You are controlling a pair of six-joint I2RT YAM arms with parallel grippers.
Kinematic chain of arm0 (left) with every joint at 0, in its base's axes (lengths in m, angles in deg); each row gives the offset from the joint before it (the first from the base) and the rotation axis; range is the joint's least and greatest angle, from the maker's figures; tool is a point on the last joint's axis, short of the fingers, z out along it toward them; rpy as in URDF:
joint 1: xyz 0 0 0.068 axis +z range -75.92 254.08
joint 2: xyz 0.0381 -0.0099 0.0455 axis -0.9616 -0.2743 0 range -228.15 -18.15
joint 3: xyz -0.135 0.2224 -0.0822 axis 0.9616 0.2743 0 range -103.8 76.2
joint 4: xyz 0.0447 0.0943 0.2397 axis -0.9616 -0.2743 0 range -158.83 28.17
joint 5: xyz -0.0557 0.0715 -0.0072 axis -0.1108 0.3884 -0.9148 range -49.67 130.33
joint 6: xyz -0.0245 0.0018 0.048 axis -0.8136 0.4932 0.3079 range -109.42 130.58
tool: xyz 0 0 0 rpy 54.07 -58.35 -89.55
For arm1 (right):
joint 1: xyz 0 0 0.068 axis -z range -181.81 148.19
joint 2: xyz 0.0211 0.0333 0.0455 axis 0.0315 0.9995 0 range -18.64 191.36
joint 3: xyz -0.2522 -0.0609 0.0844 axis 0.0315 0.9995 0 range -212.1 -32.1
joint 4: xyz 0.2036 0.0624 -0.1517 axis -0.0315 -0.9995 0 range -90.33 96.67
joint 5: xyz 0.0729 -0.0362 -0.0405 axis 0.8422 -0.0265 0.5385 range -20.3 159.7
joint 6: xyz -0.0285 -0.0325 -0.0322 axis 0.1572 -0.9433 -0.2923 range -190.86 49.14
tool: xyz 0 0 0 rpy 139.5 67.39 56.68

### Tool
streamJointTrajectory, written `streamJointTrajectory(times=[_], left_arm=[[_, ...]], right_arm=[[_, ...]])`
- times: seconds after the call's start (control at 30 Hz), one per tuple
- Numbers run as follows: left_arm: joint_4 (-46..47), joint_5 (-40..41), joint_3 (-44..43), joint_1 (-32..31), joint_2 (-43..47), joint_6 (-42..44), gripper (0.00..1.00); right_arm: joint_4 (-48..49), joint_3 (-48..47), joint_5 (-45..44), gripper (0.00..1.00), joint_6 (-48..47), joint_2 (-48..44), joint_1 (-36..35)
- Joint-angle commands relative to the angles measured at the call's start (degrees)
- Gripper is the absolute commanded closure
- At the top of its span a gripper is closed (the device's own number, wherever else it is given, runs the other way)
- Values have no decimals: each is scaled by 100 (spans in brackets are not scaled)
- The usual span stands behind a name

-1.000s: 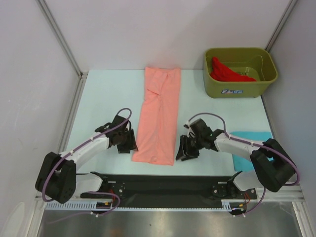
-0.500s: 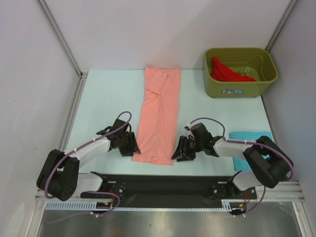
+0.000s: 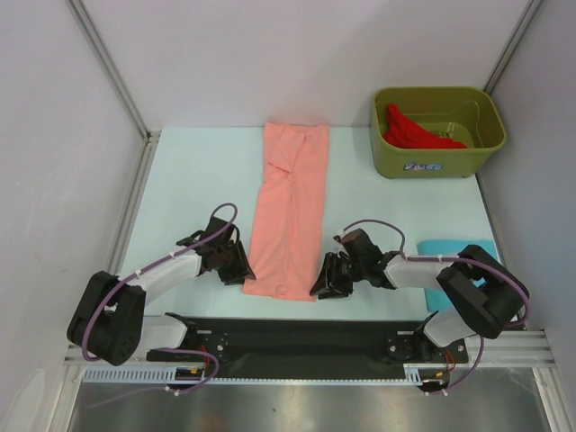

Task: Fold and stack the t-shirts
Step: Fold the tshirt

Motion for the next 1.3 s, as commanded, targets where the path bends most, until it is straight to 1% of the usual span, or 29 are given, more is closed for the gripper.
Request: streamJointTrajectory(times=[0.0, 0.27, 0.47, 0.57, 0.67, 0.83, 0.87, 0.93, 0.97, 1.0, 1.03, 1.07, 1.1, 1.13, 1.23, 1.27], left_arm=[[-590, 633, 305, 17, -207, -20, 59], [-590, 633, 323, 17, -154, -46, 60], [-573, 659, 332, 17, -172, -46, 64], [-573, 677, 323, 17, -181, -55, 65], [-582, 703, 323, 17, -189, -72, 69], [-590, 694, 340, 17, -207, -151, 72], [-582, 685, 349, 17, -198, -152, 77], [-547, 650, 375, 17, -181, -195, 82], [-529, 615, 402, 17, -172, -213, 90], [-485, 528, 471, 17, -163, -274, 93], [-433, 432, 533, 17, -111, -309, 96], [-354, 344, 682, 17, -67, -406, 99], [-223, 160, 770, 8, 3, -450, 99], [-134, 62, 867, 8, 143, -511, 99], [226, -316, 1323, -27, 486, -792, 100], [314, -421, 1560, -97, 783, -950, 99]], right_arm=[[166, 124, -311, 58, 301, 41, -93], [166, 326, -557, 61, 723, -2, -93], [210, 458, -627, 66, 1091, 7, -111], [140, 520, -723, 68, 1127, 24, -111], [236, 520, -663, 68, 1084, 208, -111], [412, 546, -610, 68, 1066, 490, -111], [403, 563, -619, 70, 1031, 481, -111], [264, 572, -671, 82, 917, 437, -102], [167, 572, -732, 87, 873, 394, -93], [62, 590, -776, 96, 812, 324, -93], [-166, 599, -899, 100, 689, 131, -102], [-307, 616, -978, 100, 601, 34, -93], [-404, 643, -1049, 100, 504, -106, -93], [-832, 660, -1189, 100, 269, -369, -85], [-1282, 792, -1313, 100, -67, -905, -93], [-1345, 844, -1304, 100, -181, -1021, -93]])
